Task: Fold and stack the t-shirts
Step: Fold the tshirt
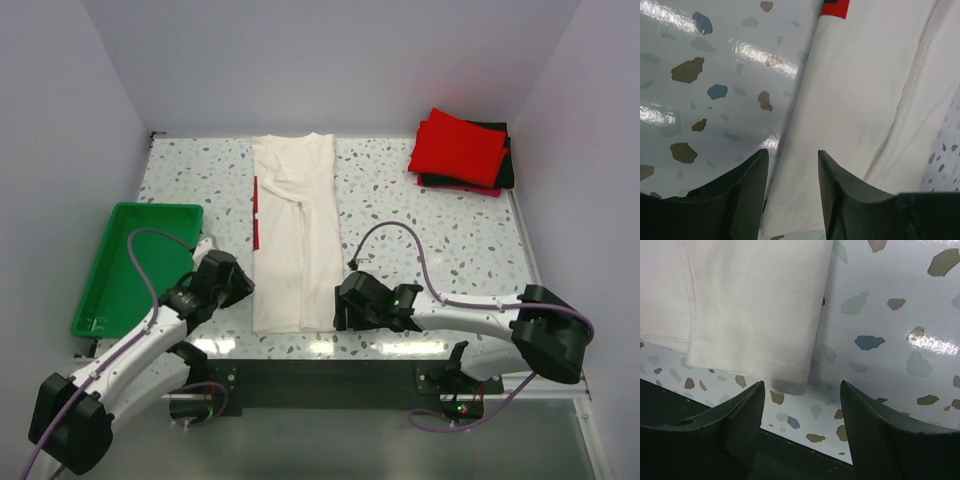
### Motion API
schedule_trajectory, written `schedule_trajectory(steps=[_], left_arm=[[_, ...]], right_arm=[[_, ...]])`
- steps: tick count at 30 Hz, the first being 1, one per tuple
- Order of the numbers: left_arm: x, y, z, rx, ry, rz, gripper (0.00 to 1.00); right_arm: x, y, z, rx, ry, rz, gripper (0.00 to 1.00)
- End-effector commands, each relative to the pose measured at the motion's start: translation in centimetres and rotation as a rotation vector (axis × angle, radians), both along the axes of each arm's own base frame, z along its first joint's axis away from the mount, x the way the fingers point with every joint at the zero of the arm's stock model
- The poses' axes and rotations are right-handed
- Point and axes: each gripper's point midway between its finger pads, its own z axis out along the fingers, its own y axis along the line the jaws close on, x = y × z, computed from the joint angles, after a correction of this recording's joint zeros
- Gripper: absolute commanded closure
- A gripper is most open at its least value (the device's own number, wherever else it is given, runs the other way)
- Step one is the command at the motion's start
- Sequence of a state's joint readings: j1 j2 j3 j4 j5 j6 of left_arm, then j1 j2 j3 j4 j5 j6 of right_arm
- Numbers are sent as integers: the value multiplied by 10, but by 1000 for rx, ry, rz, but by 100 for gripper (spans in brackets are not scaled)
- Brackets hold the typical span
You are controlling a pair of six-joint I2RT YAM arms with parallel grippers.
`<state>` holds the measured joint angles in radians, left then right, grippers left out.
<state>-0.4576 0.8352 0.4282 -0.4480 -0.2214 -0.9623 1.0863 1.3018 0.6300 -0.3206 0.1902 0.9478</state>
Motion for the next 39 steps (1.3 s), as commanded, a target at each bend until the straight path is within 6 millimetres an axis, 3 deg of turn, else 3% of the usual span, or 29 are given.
schedule_trajectory(steps=[1,4,9,12,15,19,21,25,30,39], left_arm=[[-12,-2,-10,-8,37,19,51],[-23,-8,-16,-9,62,3,51],[-34,-11,-22,-6,88,6,53],[-40,-15,-26,-3,110,-11,54],[-48,-17,-31,6,135,-34,55],[-56,-23,-32,9,157,-69,58],[-61,-24,-34,4,173,-80,58],[-71,-32,-38,0,204,-129,60],[-87,-46,-47,-17,248,-202,60],[-101,-63,-57,-85,276,-269,56]], right_arm=[[0,17,0,63,13,4,36],[-2,13,-9,47,24,-9,43],[-4,17,-17,60,47,-1,45],[-5,14,-25,32,55,9,54],[-7,11,-31,27,74,23,68],[-5,-3,-36,21,92,13,96],[-3,-19,-41,27,115,-22,99],[-1,-38,-32,12,86,-27,99],[-5,-43,-26,24,81,-27,98],[-10,-37,-19,75,92,-13,68]])
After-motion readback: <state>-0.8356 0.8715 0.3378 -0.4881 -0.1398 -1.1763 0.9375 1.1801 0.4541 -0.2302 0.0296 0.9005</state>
